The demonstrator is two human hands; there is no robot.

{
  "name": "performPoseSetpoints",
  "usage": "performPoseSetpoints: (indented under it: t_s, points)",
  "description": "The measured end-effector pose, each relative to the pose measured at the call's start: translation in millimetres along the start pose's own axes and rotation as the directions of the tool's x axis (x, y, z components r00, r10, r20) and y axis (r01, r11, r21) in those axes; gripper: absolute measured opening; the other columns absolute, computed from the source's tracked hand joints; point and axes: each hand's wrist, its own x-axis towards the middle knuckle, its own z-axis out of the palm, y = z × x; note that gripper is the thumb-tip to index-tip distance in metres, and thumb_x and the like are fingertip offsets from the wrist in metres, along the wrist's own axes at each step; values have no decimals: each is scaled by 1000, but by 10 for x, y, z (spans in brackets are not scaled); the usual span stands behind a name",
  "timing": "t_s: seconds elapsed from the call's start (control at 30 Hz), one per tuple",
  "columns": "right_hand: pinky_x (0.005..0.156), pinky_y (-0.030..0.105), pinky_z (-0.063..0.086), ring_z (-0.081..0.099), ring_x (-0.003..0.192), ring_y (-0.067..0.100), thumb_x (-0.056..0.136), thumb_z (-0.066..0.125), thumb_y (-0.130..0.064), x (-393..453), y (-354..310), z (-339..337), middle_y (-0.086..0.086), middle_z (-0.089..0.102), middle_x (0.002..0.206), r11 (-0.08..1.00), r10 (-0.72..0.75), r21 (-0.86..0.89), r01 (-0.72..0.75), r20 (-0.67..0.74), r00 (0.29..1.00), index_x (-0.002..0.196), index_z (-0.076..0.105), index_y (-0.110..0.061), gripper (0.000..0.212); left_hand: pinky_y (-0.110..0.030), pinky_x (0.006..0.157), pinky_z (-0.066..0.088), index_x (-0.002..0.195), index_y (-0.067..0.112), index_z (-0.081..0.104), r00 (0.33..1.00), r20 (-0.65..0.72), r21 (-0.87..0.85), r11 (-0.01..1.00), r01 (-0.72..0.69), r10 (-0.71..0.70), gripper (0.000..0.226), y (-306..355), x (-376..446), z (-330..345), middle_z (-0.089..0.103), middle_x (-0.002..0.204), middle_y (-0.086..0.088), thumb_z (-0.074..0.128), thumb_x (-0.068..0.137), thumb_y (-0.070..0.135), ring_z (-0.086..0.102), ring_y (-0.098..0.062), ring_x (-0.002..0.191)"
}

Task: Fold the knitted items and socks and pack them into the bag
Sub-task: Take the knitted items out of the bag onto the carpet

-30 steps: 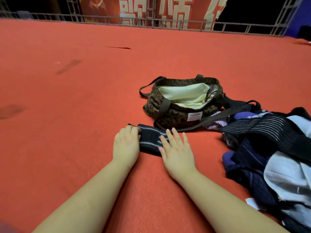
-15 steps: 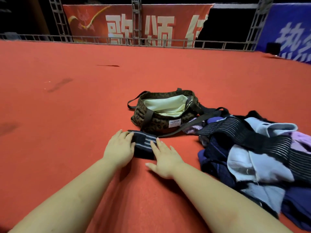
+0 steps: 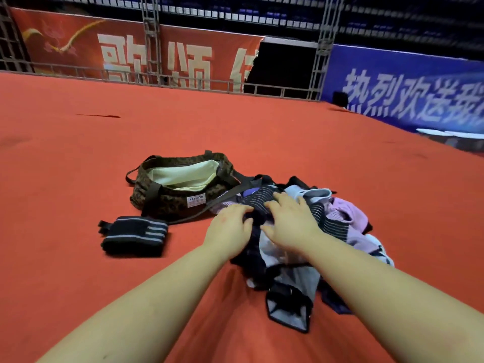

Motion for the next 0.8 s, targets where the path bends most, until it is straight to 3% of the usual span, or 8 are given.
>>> performPoseSetpoints:
  t_s: [0.07,0.13,0.23,0.37,0.57,0.67,0.73,0.8]
  points:
    - [115,42,12,22,141,21,89,50,-48,-52,322,-31,7,25,153,997,80,8,-80,-35,996,140,37,-19,60,-30,103,34,120,16,61,994,33,30,994,-101,100,33,238,26,73,60,124,1,51,90,26,51,-20,120]
    - [111,39,20,31,135,22,85,54,-53,-129,544,-35,5,35,147,992,121,30,-120,-36,992,137,41,-19,63,-32,101,37,117,13,63,980,54,48,980,-194,191,51,371,48,159,63,120,-1,41,83,43,54,-22,115]
    - [105,37,34,43,126,20,72,64,-63,-199,797,14,1,47,137,968,151,208,-138,-51,987,134,45,-19,78,-30,102,35,119,12,63,963,86,76,963,-260,254,66,528,56,308,62,123,-3,34,78,55,54,-22,116]
    - [107,33,34,41,130,16,66,77,-54,-294,1011,66,1,44,142,876,148,454,-161,66,987,142,36,-17,93,-26,106,28,128,14,57,964,151,76,970,-232,218,51,643,75,427,56,133,-1,49,84,39,48,-19,124]
    - [93,20,36,49,115,10,71,71,-35,-327,1095,-16,-6,52,123,840,186,538,-79,-148,971,127,52,-25,59,-26,103,31,126,17,58,980,60,82,977,-195,190,39,784,156,480,59,128,2,53,89,28,50,-18,119]
    - [83,20,37,53,105,9,73,71,-35,-324,1121,-143,-11,51,108,829,167,557,-45,-170,971,117,55,-29,48,-27,102,33,124,19,60,986,-3,51,985,-166,166,34,895,252,430,61,126,3,49,92,17,51,-18,119]
    - [83,21,39,55,101,9,73,74,-35,-348,1153,-204,-11,54,107,791,177,610,-50,-150,973,120,52,-27,52,-28,98,37,122,21,62,995,-41,-16,996,-87,86,33,950,304,338,63,123,1,45,93,14,53,-19,117]
    - [78,22,42,58,91,9,74,77,-30,-386,1207,-198,-9,57,97,736,203,670,-97,-82,976,133,40,-24,70,-29,92,40,121,23,61,998,-61,-55,998,-35,32,33,975,332,247,64,121,0,42,95,16,54,-20,114]
